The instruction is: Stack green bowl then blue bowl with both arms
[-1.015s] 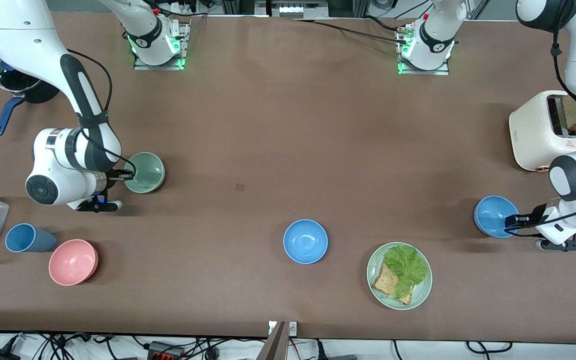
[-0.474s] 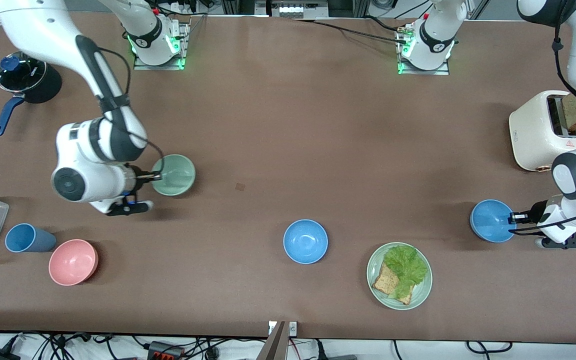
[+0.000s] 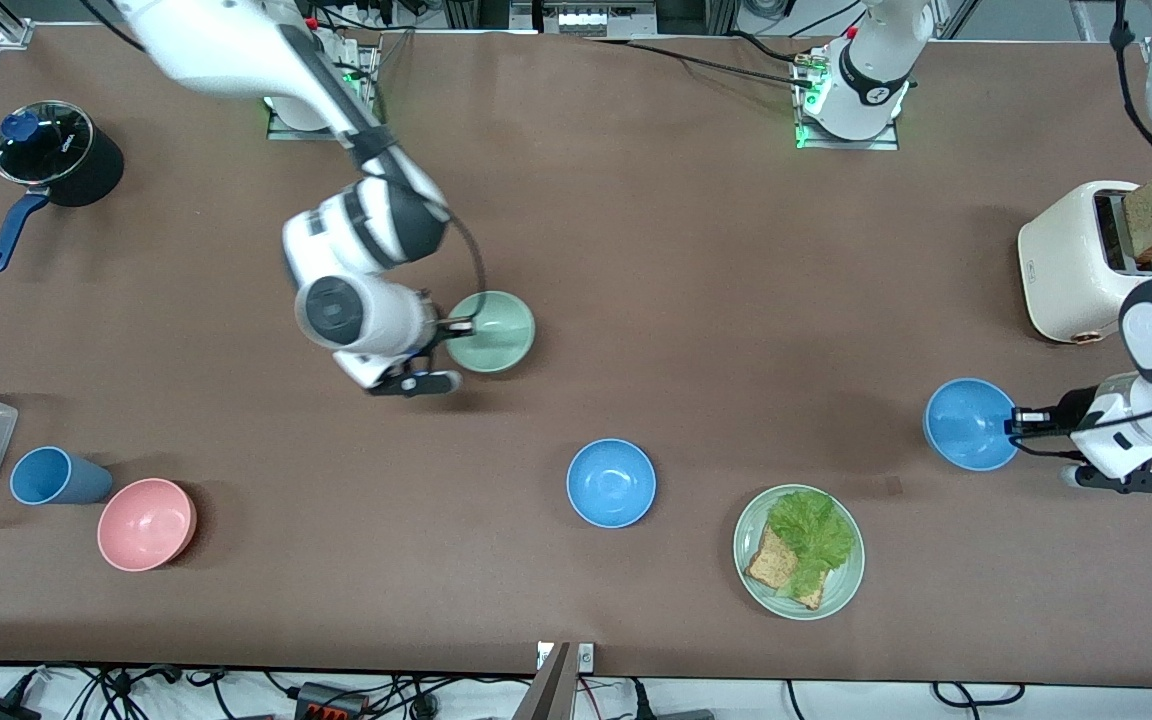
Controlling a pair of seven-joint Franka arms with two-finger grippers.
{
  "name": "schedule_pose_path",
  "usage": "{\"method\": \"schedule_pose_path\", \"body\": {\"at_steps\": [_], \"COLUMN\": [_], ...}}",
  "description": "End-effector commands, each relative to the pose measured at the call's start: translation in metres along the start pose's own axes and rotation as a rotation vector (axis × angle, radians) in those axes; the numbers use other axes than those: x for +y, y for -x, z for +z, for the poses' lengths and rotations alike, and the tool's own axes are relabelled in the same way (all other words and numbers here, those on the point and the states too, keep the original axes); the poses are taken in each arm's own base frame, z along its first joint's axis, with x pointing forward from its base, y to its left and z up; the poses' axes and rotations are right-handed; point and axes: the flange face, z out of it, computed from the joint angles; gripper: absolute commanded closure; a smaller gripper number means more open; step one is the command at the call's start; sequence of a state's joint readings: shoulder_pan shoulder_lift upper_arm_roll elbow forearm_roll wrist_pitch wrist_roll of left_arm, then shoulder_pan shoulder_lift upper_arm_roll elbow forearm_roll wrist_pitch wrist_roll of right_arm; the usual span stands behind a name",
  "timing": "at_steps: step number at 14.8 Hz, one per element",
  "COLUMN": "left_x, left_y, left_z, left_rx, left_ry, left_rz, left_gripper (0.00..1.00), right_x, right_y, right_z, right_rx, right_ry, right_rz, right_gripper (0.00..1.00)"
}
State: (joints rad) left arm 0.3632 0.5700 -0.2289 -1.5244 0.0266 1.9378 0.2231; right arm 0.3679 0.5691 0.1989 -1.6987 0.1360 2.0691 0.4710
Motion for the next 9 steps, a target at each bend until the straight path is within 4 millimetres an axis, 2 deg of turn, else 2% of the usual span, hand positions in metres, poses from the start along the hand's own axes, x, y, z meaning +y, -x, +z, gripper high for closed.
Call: {"method": "schedule_pose_path", "body": {"at_steps": [1, 3, 5, 6, 8, 9], "left_x": [0.059, 0.115, 0.174, 0.201, 0.254, 0.279], "left_y": [0.015, 0.019, 0.023, 0.026, 0.034, 0.039], "left_z": [-0.05, -0.065, -0.07, -0.071, -0.073, -0.072], "left_rx": [-0.009, -0.035, -0.064, -0.076, -0.087, -0.098], "left_ry": [0.011, 0.023, 0.039, 0.05, 0.067, 0.072], "left_rz": [0.013, -0.091, -0.153, -0.17, -0.192, -0.211], "left_gripper": [1.0, 1.0, 1.0, 1.0, 1.0, 1.0], "right_x": [-0.045, -0.054, -0.064, -0.067, -0.069, -0.073], "right_y": [0.02, 0.026, 0.034, 0.034, 0.033, 0.03], "right_z": [0.022, 0.029, 0.042, 0.046, 0.046, 0.03], "right_rx": [0.01, 0.003, -0.009, -0.005, 0.007, 0.023], "right_ry": [-0.002, 0.005, 0.014, 0.012, 0.007, -0.007], "right_rz": [0.044, 0.04, 0.023, 0.031, 0.122, 0.142], "right_gripper": [1.0, 1.0, 1.0, 0.9, 0.0, 0.0]}}
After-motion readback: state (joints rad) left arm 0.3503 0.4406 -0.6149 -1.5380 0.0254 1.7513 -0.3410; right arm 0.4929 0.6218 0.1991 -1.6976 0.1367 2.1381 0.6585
